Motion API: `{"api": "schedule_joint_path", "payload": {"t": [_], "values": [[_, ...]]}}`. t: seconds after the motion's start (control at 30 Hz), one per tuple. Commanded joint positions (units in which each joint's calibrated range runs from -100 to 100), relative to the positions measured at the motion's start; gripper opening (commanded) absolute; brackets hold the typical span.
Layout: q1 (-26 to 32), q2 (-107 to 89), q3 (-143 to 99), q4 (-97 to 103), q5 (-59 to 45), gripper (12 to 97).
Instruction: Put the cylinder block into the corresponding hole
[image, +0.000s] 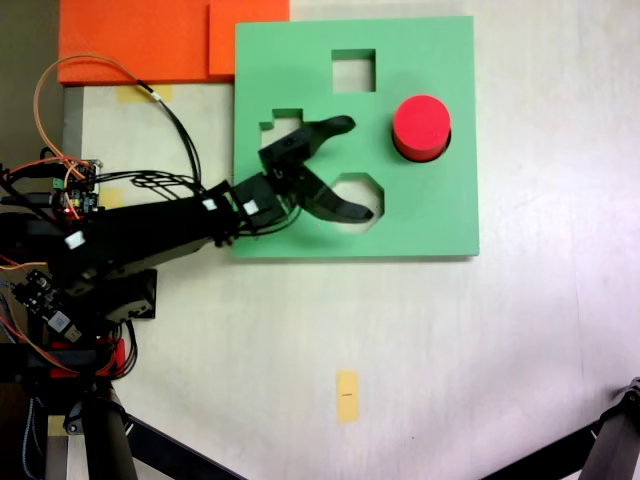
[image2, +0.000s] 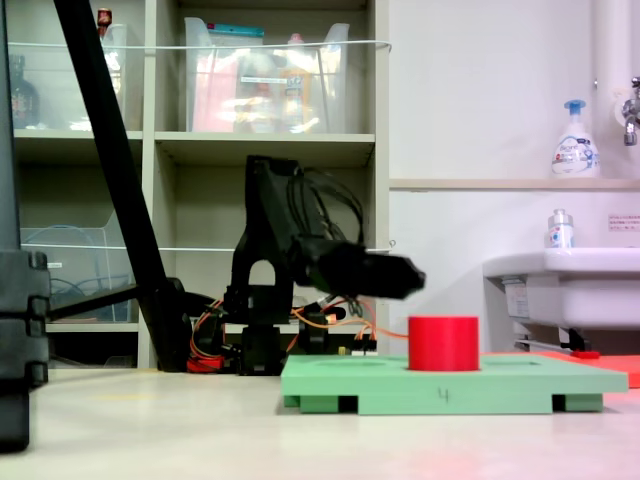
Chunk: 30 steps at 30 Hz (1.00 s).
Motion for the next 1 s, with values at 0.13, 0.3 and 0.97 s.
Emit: {"api": "schedule_joint_path", "payload": {"t": [0.13,0.3,0.97], "values": [[-4.15,-47.47,-5.97,-30.66,-7.86,53.2],[-9.67,-60.88,-10.25,-48.18,-31.31,46.5],[-12.06,-60.88,-40.86,-53.96,-41.07,46.5]]}}
